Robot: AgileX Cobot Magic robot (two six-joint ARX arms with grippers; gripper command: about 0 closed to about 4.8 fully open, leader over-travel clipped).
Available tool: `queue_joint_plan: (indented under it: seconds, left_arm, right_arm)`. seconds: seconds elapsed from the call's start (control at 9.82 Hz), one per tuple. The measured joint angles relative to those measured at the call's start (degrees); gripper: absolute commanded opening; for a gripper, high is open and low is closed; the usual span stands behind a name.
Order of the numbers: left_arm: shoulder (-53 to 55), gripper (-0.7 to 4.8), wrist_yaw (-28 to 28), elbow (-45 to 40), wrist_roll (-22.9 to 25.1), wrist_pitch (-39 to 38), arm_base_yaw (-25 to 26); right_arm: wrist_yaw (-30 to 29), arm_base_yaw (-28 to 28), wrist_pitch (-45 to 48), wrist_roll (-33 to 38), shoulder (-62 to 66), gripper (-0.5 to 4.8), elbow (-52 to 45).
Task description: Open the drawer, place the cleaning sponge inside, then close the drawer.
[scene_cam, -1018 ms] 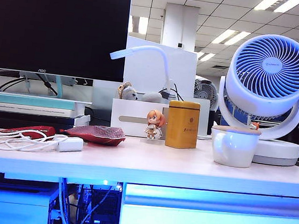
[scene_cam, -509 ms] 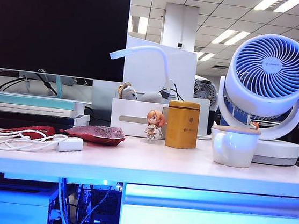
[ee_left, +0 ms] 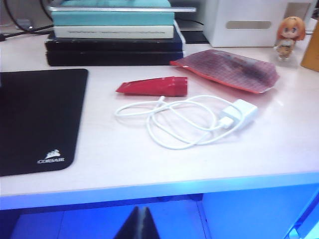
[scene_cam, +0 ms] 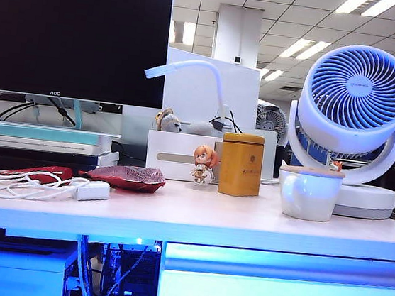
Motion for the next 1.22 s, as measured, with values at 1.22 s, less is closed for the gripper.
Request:
queue_joint_plan:
  seconds: [1.22]
  left_arm:
    - [0.0,-0.05,0.0,0.0,0.0,0.02,0.0]
  right_arm:
    - [-3.1,-17.25,13.88,-2.19,0.0,-0.06,-9.51]
